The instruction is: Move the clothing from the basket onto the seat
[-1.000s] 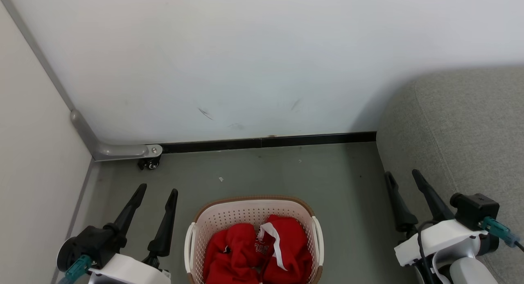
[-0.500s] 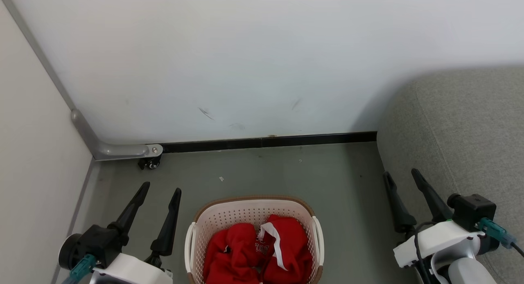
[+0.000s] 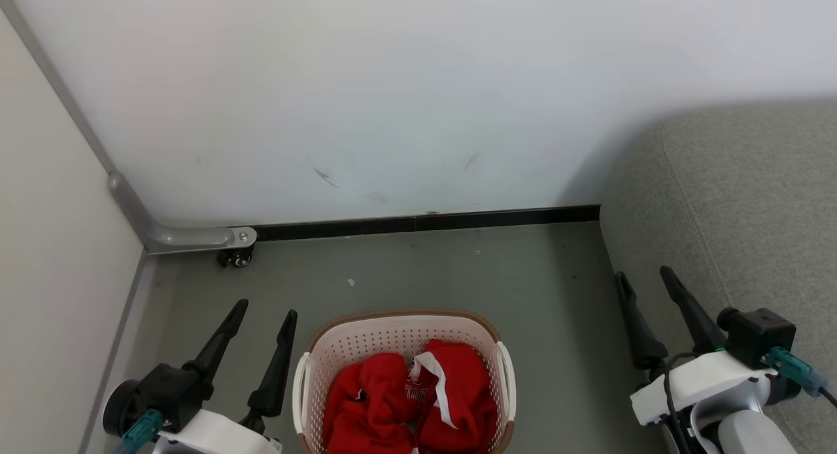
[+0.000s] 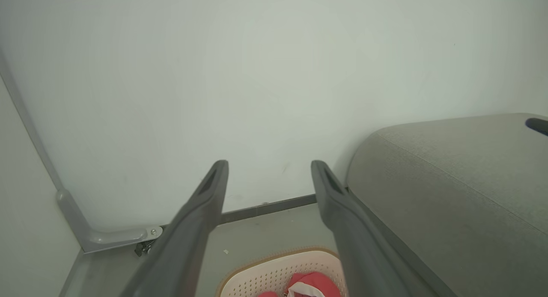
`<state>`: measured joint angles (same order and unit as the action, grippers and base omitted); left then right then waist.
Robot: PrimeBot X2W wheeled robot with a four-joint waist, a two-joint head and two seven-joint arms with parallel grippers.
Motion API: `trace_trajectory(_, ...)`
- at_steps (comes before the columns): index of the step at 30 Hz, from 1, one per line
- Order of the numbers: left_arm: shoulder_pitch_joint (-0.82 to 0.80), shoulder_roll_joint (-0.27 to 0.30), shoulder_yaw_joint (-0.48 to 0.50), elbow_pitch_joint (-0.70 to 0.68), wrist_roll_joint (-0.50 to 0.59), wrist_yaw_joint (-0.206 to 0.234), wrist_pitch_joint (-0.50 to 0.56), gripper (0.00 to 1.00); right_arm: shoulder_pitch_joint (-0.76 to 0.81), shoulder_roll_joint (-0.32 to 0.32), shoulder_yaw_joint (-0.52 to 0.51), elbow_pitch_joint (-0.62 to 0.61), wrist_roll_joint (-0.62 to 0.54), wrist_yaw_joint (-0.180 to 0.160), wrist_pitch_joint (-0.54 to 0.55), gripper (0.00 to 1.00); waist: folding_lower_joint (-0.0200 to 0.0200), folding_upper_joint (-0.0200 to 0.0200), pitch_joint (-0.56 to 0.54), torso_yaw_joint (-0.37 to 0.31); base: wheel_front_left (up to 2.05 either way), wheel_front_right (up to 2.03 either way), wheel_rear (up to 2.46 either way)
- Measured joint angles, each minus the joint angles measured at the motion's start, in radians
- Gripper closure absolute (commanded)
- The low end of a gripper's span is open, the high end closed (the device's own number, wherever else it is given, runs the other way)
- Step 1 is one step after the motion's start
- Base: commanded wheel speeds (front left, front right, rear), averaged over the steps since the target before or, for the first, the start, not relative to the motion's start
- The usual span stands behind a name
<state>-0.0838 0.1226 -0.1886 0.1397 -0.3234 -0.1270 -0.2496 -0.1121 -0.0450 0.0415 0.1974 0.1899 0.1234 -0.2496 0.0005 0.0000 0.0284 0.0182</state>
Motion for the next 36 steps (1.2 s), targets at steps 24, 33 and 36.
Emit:
trace_trajectory(24, 0.005, 0.006, -0.102, 0.066, -0.02, 0.0, 0.0, 0.0, 0.0, 0.002, -0.029, -0.061, -0.026, 0.0, -0.001, 0.0, -0.0001, 0.0, 0.062, -0.009, 0.0, 0.0, 0.0)
trace_trajectory(33, -0.018, 0.016, -0.151, 0.107, -0.047, 0.0, 0.0, 0.0, -0.06, 0.002, 0.005, -0.1, -0.026, 0.0, -0.001, 0.0, -0.0001, 0.0, 0.106, -0.014, 0.0, 0.0, 0.0)
trace_trajectory(36, -0.035, 0.021, -0.175, 0.122, -0.053, 0.0, 0.0, 0.0, -0.075, 0.001, 0.013, -0.109, -0.026, 0.0, -0.001, 0.0, -0.0001, 0.0, 0.123, -0.016, 0.0, 0.0, 0.0)
